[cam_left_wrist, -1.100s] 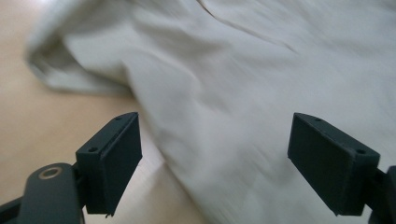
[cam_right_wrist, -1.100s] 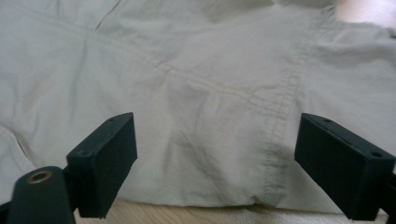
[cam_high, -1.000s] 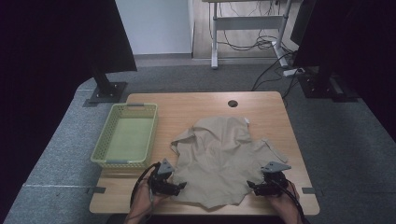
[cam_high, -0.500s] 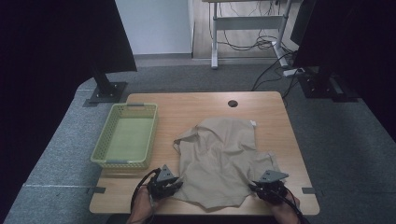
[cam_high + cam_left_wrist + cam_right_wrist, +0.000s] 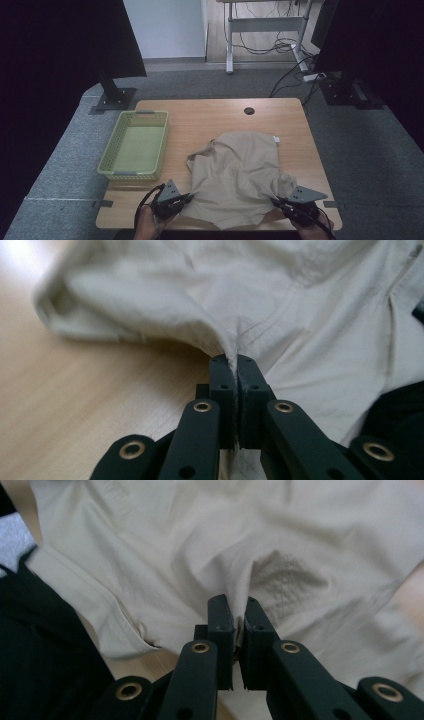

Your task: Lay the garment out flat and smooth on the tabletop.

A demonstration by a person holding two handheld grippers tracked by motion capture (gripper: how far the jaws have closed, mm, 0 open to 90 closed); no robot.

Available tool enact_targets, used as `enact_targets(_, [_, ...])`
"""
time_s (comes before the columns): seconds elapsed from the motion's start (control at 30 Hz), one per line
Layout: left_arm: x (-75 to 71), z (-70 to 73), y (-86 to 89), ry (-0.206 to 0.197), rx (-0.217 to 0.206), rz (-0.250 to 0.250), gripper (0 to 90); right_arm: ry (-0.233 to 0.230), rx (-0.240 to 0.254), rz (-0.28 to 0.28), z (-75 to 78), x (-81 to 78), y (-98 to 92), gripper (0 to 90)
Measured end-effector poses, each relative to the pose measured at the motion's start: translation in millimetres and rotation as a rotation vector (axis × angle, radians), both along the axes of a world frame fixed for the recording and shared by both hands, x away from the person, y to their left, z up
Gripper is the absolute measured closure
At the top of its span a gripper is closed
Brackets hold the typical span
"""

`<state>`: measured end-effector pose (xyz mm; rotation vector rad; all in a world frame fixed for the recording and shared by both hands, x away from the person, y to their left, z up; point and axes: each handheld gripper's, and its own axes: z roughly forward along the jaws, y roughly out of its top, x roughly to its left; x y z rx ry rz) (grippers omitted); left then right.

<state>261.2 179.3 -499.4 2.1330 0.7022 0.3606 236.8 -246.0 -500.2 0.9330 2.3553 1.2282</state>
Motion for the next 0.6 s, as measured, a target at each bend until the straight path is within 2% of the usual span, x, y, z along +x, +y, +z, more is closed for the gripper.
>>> enact_targets(0.1, [-11.6, 32.2, 4.2, -0.089, -0.029, -0.010, 87.4, -0.078, 0.008, 0.004, 28.1, -8.8, -0.7, 85.0])
enact_targets(0.2, [-8.2, 79.4, 7.4, -0.185, -0.097, -0.015, 87.6, -0.171, 0.012, -0.012, 64.7, -9.2, -2.5, 85.2])
enact_targets(0.27, [7.7, 112.0, 3.3, -0.265, -0.114, -0.001, 87.7, -0.234, 0.021, -0.033, 90.6, 2.0, -3.2, 85.4])
enact_targets(0.3, [23.3, 125.3, -0.1, -0.285, -0.118, 0.016, 87.7, -0.257, 0.023, -0.051, 102.3, 12.4, -3.3, 85.4])
enact_targets(0.33, [46.1, 134.5, -3.4, -0.293, -0.128, 0.057, 87.5, -0.281, 0.023, -0.074, 112.1, 26.1, -3.5, 85.3])
enact_targets(0.37, [74.2, 138.8, -6.5, -0.294, -0.128, 0.141, 86.4, -0.300, 0.027, -0.108, 118.3, 44.1, -4.4, 83.7])
enact_targets(0.4, [105.0, 138.4, -9.8, -0.255, -0.107, 0.242, 79.4, -0.303, 0.055, -0.157, 119.3, 66.7, -7.4, 70.1])
enact_targets(0.43, [133.0, 134.9, -11.1, -0.187, -0.081, 0.313, 63.1, -0.280, 0.079, -0.233, 115.5, 90.6, -11.3, 55.1])
enact_targets(0.47, [150.6, 128.5, -9.7, -0.143, -0.084, 0.348, 55.0, -0.242, 0.070, -0.304, 108.3, 109.8, -14.3, 49.5])
enact_targets(0.5, [158.8, 120.7, -9.4, -0.116, -0.091, 0.363, 54.0, -0.215, 0.044, -0.338, 99.5, 122.1, -16.1, 43.7])
enact_targets(0.53, [160.9, 112.0, -10.0, -0.086, -0.096, 0.344, 48.0, -0.201, 0.025, -0.352, 90.4, 127.6, -17.1, 40.3])
enact_targets(0.57, [157.7, 102.0, -11.8, -0.083, -0.095, 0.318, 43.7, -0.191, 0.027, -0.350, 81.4, 127.7, -18.0, 38.6])
enact_targets(0.6, [152.7, 91.2, -14.4, -0.091, -0.072, 0.299, 43.3, -0.182, 0.039, -0.341, 71.9, 125.4, -19.1, 37.5])
